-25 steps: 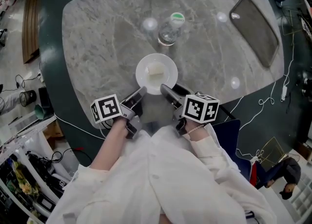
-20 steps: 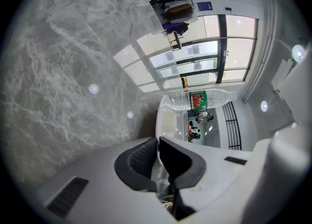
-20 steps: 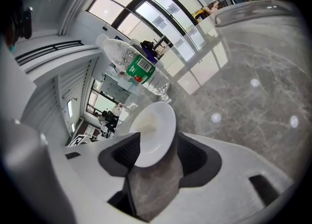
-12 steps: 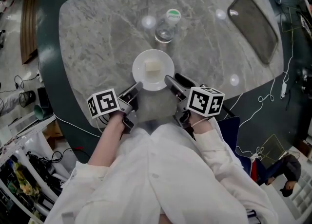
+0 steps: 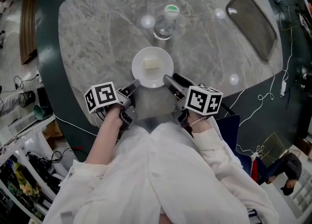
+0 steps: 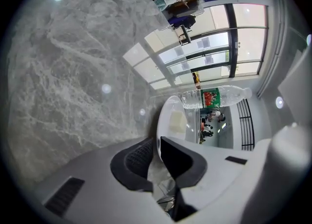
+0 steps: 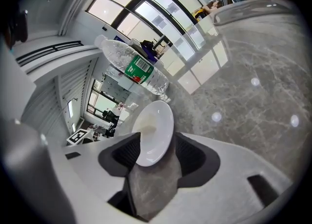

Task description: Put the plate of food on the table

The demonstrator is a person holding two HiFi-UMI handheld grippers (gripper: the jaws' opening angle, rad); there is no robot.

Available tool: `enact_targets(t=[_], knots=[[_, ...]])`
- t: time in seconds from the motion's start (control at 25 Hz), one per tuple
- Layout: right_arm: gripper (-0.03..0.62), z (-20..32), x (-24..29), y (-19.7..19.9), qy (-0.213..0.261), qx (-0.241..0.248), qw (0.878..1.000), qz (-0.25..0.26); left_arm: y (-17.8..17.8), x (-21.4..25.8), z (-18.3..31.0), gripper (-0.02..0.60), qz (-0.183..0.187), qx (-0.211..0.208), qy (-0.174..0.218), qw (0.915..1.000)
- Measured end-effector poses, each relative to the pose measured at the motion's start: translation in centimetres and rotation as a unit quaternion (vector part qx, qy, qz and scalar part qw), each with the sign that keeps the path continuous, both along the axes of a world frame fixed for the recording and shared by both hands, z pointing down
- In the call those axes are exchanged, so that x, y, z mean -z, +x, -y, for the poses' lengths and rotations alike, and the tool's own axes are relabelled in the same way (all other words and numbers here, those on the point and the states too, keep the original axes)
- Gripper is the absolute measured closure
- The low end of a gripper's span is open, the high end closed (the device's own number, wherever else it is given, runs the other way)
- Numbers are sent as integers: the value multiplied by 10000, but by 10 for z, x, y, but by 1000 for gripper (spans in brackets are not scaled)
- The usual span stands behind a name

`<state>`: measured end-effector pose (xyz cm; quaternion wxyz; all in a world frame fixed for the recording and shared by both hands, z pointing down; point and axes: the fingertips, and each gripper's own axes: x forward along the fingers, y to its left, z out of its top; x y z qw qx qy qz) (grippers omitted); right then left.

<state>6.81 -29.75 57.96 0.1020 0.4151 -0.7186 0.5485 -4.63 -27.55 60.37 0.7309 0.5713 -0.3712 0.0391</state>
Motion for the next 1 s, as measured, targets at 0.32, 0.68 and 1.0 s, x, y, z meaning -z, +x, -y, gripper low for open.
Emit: enact_targets(t=[0.32, 0.68, 1.0], knots=[[399, 0, 11, 8, 160, -132, 9998, 78, 0, 15, 6, 508, -189, 151, 285, 9993], [568, -8, 73, -8, 1042, 276, 9932, 429, -5, 76, 12, 509, -762, 150, 1152, 9903], [591, -13, 126, -26, 1704, 742, 9804, 650, 13, 148, 6, 546, -1155, -604, 2291, 9647]])
